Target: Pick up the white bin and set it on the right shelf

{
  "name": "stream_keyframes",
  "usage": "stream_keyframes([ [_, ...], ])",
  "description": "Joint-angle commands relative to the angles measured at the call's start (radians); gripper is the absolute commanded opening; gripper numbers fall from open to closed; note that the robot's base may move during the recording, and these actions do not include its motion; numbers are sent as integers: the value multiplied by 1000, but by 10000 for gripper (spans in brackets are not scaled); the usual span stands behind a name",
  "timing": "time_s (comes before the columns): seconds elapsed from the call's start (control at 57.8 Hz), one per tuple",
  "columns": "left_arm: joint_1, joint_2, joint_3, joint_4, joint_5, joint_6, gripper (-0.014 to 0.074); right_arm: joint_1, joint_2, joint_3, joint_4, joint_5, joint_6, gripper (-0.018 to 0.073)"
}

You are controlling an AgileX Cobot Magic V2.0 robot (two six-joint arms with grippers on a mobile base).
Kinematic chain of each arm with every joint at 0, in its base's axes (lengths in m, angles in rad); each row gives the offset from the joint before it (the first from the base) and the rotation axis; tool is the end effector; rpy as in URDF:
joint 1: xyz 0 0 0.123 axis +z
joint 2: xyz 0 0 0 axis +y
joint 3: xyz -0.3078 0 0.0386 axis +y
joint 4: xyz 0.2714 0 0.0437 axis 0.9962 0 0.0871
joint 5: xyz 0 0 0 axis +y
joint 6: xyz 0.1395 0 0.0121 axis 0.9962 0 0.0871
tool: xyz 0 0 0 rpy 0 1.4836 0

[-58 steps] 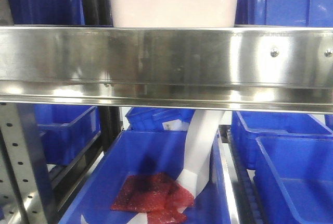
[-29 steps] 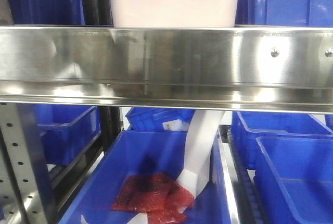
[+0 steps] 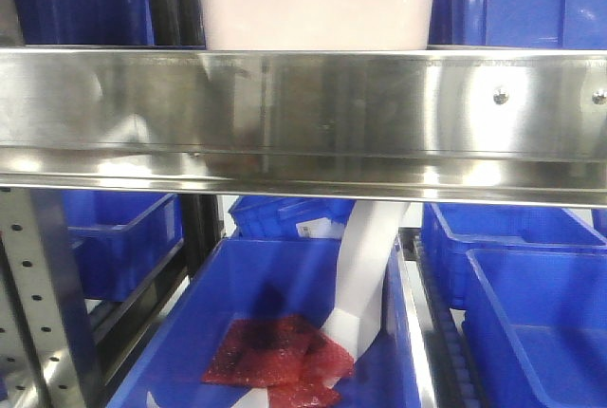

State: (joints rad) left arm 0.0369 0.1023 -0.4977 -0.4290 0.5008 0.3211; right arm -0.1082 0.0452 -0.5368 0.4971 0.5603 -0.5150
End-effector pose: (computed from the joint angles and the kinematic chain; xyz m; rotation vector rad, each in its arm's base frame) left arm 0.0695 -0.0255 0.3405 0.0837 1.5508 -0.1744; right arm 0.0515 0.0301 0.3521 -0.1883 1.4866 0.0367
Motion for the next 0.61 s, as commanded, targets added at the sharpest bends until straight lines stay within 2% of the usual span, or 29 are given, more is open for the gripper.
stream_keyframes([
  [0.0,-6,11,-16,-13,-85,-3,-118,-4,17,-23,19,-83,1,71],
  [0.138,-21,-24,84,48,-131,-19,-117,-4,17,-23,19,-83,1,71],
  [0.225,-61,-73,178,60,-192,-58,-117,-4,17,-23,19,-83,1,71],
  [0.346,-115,-128,310,144,-276,-64,-117,-4,17,-23,19,-83,1,71],
  [0.588,-124,-126,532,148,-550,-92,-117,-4,17,-23,19,-83,1,71],
])
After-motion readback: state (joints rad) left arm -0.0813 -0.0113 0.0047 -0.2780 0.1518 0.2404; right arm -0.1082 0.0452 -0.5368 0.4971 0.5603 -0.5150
